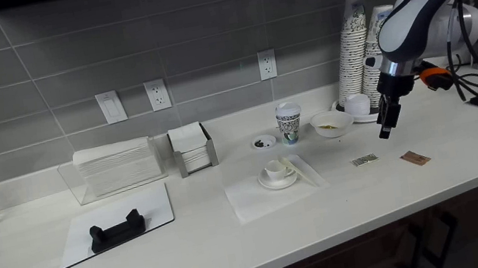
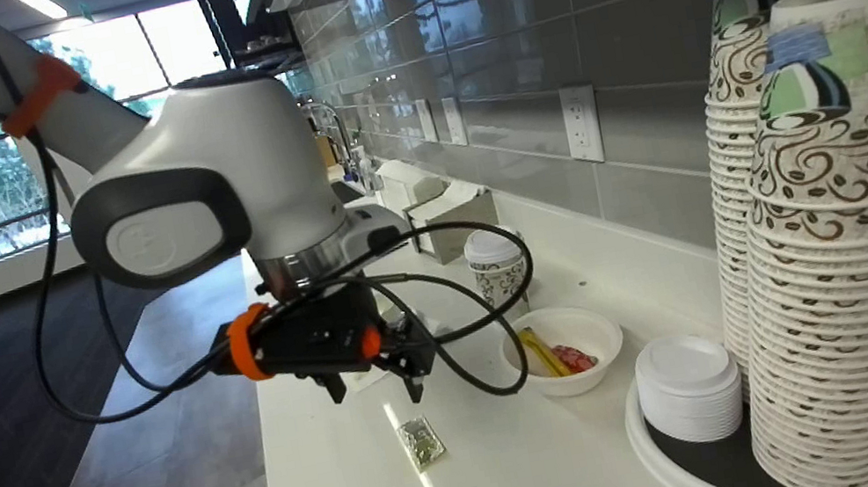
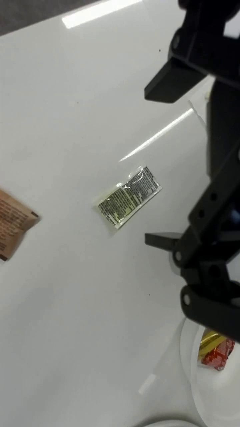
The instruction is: Pick up the silver sachet on the counter and put it in the white bowl
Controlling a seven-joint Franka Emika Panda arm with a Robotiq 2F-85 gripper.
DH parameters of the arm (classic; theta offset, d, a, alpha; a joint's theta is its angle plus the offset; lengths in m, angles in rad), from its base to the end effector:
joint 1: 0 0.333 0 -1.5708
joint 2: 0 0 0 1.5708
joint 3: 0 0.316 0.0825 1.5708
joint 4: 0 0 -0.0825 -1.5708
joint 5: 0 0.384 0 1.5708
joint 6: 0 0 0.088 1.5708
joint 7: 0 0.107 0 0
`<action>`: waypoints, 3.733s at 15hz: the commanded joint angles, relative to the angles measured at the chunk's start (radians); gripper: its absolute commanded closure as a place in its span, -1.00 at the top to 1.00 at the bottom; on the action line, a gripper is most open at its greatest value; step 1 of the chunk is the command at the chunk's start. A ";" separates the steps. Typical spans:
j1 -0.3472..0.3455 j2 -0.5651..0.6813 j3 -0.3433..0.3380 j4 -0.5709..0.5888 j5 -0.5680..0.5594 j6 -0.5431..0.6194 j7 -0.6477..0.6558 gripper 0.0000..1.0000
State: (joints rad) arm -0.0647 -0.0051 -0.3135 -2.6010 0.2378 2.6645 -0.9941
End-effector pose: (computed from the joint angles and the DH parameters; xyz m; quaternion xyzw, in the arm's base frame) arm 0.4112 -0.1706 0.2627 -0.9770 -0.2022 -0.0635 0.0241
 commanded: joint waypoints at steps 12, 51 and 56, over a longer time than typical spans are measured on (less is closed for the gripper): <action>-0.068 0.341 0.042 0.224 0.382 -0.056 -0.453 1.00; -0.196 0.389 0.207 0.255 -0.206 -0.043 -0.106 0.90; -0.193 0.381 0.230 0.232 -0.296 -0.013 -0.110 0.66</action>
State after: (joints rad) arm -0.2676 0.4048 -0.0921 -2.3199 -0.0083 2.6117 -1.1127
